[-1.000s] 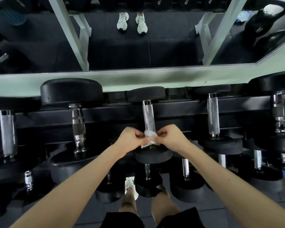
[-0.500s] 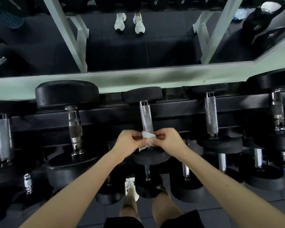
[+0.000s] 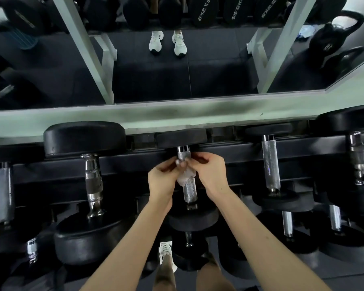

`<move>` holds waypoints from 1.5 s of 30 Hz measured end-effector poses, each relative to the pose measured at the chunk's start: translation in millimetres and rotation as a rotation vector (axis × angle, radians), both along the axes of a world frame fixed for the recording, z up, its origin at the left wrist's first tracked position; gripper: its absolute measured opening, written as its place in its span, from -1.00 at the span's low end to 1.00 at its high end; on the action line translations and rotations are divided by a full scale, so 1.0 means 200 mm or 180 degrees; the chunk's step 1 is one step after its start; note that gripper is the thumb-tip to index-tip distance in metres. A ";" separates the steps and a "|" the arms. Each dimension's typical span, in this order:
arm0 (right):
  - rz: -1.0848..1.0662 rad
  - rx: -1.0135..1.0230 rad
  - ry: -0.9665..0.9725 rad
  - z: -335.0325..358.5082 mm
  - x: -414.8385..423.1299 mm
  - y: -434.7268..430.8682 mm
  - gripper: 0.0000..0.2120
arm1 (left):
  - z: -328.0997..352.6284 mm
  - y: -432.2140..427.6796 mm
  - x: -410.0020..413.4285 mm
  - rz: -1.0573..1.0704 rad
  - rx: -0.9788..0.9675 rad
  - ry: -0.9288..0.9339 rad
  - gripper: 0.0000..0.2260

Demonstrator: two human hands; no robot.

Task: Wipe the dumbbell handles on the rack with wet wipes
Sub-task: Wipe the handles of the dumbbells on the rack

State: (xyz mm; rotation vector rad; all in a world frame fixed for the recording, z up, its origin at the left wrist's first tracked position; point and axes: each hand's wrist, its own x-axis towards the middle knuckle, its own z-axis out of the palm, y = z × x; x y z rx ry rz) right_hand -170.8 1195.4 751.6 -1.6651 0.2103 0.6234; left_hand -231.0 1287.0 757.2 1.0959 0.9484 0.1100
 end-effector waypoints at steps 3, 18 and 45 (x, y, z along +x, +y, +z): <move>-0.0173 0.0068 -0.0039 -0.01 0.03 0.02 -0.85 | 0.02 0.00 0.06 0.0294 -0.0071 -0.0095 -0.80; 0.0856 -0.0488 0.0100 -0.03 -0.15 -0.17 -0.70 | -0.01 0.03 -0.12 -0.1407 0.0480 0.0534 -0.79; -0.0658 -0.0770 -0.0727 0.37 -0.88 0.67 -0.75 | 0.39 1.08 -0.80 -0.1879 0.0630 0.0259 -0.88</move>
